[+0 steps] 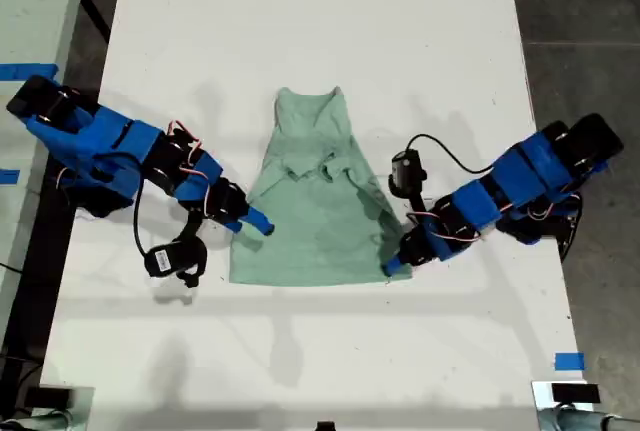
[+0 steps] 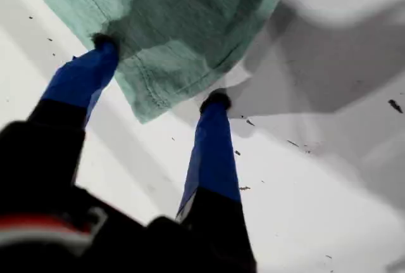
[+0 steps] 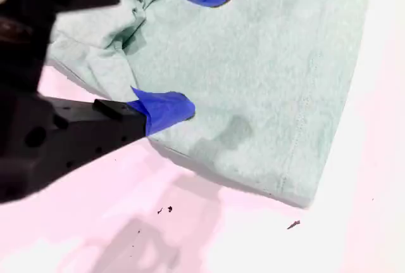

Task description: Fold tshirt

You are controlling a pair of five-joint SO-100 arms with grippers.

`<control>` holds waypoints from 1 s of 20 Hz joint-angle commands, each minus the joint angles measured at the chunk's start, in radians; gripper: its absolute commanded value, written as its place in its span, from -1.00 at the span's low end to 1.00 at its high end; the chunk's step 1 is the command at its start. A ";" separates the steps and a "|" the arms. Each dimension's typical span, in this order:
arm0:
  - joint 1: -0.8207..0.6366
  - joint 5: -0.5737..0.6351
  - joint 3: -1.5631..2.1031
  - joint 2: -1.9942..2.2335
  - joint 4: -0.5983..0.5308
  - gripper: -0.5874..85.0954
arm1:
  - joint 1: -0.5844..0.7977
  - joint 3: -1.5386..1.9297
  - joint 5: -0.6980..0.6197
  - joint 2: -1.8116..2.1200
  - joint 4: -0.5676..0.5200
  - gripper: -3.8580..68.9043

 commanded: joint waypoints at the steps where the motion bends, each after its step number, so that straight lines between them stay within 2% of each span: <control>1: 0.018 -0.018 -0.008 0.069 -0.015 -0.38 | 0.000 0.037 0.012 -0.021 -0.120 -0.27; 2: 0.021 -0.021 -0.008 0.069 -0.015 -0.38 | 0.000 0.055 0.014 -0.020 -0.156 -0.39; 4: 0.025 -0.028 -0.002 0.069 -0.015 -0.38 | 0.005 0.083 0.012 -0.020 -0.216 -0.79; 7: 0.026 -0.029 -0.002 0.071 -0.017 -0.38 | 0.006 0.098 0.008 -0.021 -0.261 -0.84; 9: 0.026 -0.029 -0.002 0.071 -0.017 -0.38 | 0.006 0.091 0.002 -0.014 -0.238 -0.85; 10: 0.026 -0.029 -0.002 0.072 -0.017 -0.38 | 0.003 0.075 -0.012 -0.003 -0.206 -0.87; 14: 0.034 -0.040 -0.002 0.074 -0.021 -0.38 | -0.006 -0.153 -0.049 0.031 0.117 -0.92; 15: 0.035 -0.046 0.000 0.074 -0.026 -0.37 | 0.002 -0.213 -0.061 0.031 0.167 -0.92; 20: 0.043 -0.060 0.006 0.072 -0.040 -0.37 | 0.058 -0.545 -0.149 -0.058 0.230 -0.92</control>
